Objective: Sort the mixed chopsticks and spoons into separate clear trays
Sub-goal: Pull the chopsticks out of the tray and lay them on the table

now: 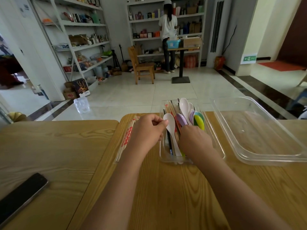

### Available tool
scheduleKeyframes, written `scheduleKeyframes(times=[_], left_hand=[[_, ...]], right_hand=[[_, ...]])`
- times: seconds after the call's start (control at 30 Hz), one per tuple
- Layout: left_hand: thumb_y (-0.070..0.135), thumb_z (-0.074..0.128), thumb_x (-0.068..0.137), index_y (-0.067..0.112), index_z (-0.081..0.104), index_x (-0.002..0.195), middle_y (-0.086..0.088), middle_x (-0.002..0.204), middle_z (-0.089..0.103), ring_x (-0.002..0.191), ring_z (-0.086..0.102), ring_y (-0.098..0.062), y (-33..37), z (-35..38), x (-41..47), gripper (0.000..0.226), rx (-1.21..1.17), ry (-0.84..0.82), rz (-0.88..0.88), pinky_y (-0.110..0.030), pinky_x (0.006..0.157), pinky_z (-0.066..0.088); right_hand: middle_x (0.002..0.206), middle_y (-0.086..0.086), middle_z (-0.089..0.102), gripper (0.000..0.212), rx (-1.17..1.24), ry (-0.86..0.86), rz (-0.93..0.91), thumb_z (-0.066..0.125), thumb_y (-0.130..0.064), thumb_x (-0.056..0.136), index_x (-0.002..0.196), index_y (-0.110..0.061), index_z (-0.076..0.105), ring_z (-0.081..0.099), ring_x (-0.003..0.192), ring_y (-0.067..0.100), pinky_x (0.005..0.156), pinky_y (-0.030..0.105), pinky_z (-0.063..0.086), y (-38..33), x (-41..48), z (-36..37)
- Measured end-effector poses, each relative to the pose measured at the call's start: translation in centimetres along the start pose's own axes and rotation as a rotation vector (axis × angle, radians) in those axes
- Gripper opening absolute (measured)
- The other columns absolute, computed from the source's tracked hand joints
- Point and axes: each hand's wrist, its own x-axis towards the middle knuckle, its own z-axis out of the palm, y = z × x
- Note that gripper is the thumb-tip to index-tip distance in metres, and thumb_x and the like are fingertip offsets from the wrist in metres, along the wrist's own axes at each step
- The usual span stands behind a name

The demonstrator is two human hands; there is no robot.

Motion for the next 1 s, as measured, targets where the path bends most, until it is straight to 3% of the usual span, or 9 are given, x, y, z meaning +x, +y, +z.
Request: scheduleKeyframes(times=[0.07,0.17,0.33,0.43,0.5,0.7,0.77,0.87,1.0], left_hand=[[0.036,0.063,0.093,0.021,0.066,0.093,0.005,0.072,0.069,0.057,0.066,-0.004,0.0,0.0,0.0,0.015,0.004,-0.003,0.002,-0.029,0.069,0.061],[0.037,0.064,0.093,0.021,0.066,0.093,0.005,0.072,0.070,0.056,0.066,-0.003,-0.3,0.1,0.1,0.016,0.017,-0.014,0.000,-0.030,0.069,0.061],[0.036,0.064,0.093,0.021,0.067,0.093,0.005,0.074,0.070,0.059,0.067,-0.004,-0.5,0.4,0.1,0.015,-0.007,-0.035,-0.024,-0.031,0.071,0.062],[0.034,0.064,0.093,0.021,0.067,0.093,0.005,0.076,0.071,0.061,0.068,-0.004,-0.7,0.3,0.2,0.013,-0.026,-0.052,-0.042,-0.030,0.072,0.061],[0.031,0.064,0.094,0.022,0.066,0.091,0.004,0.079,0.071,0.063,0.068,-0.005,-0.7,0.3,0.2,0.010,-0.055,-0.060,-0.060,-0.028,0.070,0.061],[0.024,0.065,0.094,0.021,0.069,0.093,0.000,0.087,0.073,0.067,0.067,-0.008,-0.6,0.2,0.3,0.005,-0.219,-0.067,-0.130,-0.024,0.067,0.060],[0.023,0.066,0.094,0.018,0.071,0.096,-0.001,0.090,0.075,0.068,0.065,-0.009,-0.4,0.0,0.4,0.008,-0.312,-0.075,-0.167,-0.024,0.066,0.058],[0.023,0.066,0.093,0.015,0.073,0.101,0.000,0.089,0.076,0.065,0.060,-0.008,-0.1,-0.3,0.4,0.013,-0.447,-0.089,-0.188,-0.024,0.064,0.055],[0.019,0.068,0.092,0.014,0.074,0.099,-0.007,0.083,0.070,0.061,0.056,-0.009,0.1,-0.8,0.4,0.011,-0.525,-0.085,-0.194,-0.024,0.060,0.052]], right_hand=[[0.097,0.006,0.066,0.019,0.005,-0.020,-0.002,0.052,-0.012,0.097,0.112,-0.010,0.062,0.065,0.087,0.023,0.072,0.031,0.053,-0.2,-0.1,0.4],[0.080,0.002,0.056,0.020,0.041,-0.022,0.030,0.053,-0.011,0.095,0.113,-0.006,0.060,0.058,0.074,0.020,0.064,0.030,0.050,0.3,0.4,0.5],[0.070,0.001,0.053,0.004,0.236,-0.029,0.090,0.057,-0.013,0.094,0.095,-0.013,0.054,0.062,0.069,0.020,0.067,0.032,0.058,0.8,1.3,0.1],[0.067,0.004,0.056,0.011,0.370,-0.010,0.101,0.057,-0.014,0.093,0.086,-0.015,0.049,0.059,0.057,0.016,0.054,0.027,0.052,1.0,1.6,-0.3],[0.066,0.005,0.057,0.015,0.400,0.001,0.091,0.055,-0.015,0.095,0.081,-0.009,0.055,0.058,0.053,0.015,0.050,0.025,0.050,1.3,2.0,-0.6],[0.075,-0.002,0.063,0.029,0.665,-0.030,0.045,0.055,-0.026,0.099,0.114,-0.002,0.065,0.060,0.058,0.008,0.054,0.023,0.052,1.2,2.1,-2.4],[0.072,-0.003,0.060,0.020,0.757,-0.104,0.021,0.056,-0.022,0.099,0.104,-0.009,0.069,0.055,0.059,0.008,0.059,0.023,0.051,0.8,1.6,-3.3],[0.060,-0.001,0.054,0.024,0.813,-0.231,-0.005,0.057,-0.022,0.098,0.078,-0.014,0.065,0.048,0.047,0.006,0.047,0.018,0.043,0.0,0.6,-4.2],[0.053,0.000,0.050,0.024,0.804,-0.314,-0.019,0.054,-0.018,0.098,0.079,-0.007,0.065,0.042,0.037,0.005,0.041,0.016,0.038,-0.8,0.2,-4.3]])
